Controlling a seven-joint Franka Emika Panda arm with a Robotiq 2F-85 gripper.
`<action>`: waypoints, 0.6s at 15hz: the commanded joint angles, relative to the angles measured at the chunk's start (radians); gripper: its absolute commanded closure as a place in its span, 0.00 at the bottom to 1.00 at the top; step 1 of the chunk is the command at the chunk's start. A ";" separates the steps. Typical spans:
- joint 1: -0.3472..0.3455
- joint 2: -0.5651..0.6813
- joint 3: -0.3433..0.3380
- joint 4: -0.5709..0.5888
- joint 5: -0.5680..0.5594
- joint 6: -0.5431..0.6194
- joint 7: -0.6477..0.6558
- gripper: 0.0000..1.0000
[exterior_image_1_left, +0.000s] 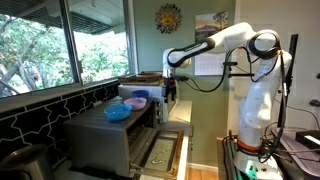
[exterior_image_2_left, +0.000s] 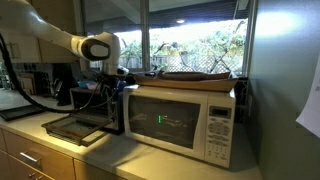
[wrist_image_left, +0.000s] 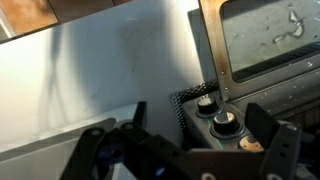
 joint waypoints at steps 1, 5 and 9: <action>0.002 -0.038 0.018 0.064 0.000 -0.074 -0.006 0.00; 0.012 -0.021 0.055 0.153 0.049 -0.086 0.107 0.00; 0.009 0.019 0.109 0.199 0.110 0.017 0.340 0.00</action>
